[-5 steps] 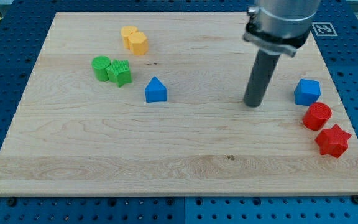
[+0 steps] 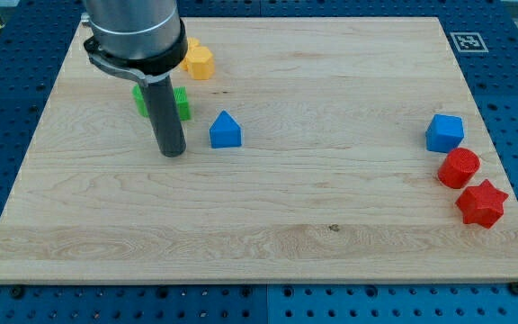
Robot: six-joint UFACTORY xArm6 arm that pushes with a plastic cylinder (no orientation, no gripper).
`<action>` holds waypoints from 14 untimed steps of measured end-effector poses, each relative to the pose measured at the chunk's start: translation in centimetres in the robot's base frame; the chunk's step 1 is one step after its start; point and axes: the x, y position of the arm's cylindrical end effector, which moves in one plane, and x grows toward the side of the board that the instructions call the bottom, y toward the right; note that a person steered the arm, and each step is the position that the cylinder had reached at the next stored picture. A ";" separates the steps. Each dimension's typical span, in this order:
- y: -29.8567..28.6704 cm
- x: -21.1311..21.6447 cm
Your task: Move the blue triangle vertically to the blue cube
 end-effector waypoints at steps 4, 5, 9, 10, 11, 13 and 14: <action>13.1 -1.8; 14.8 -3.2; 8.6 -4.2; 9.0 -7.4; 11.8 -10.3; 14.7 -10.2; 14.0 -9.4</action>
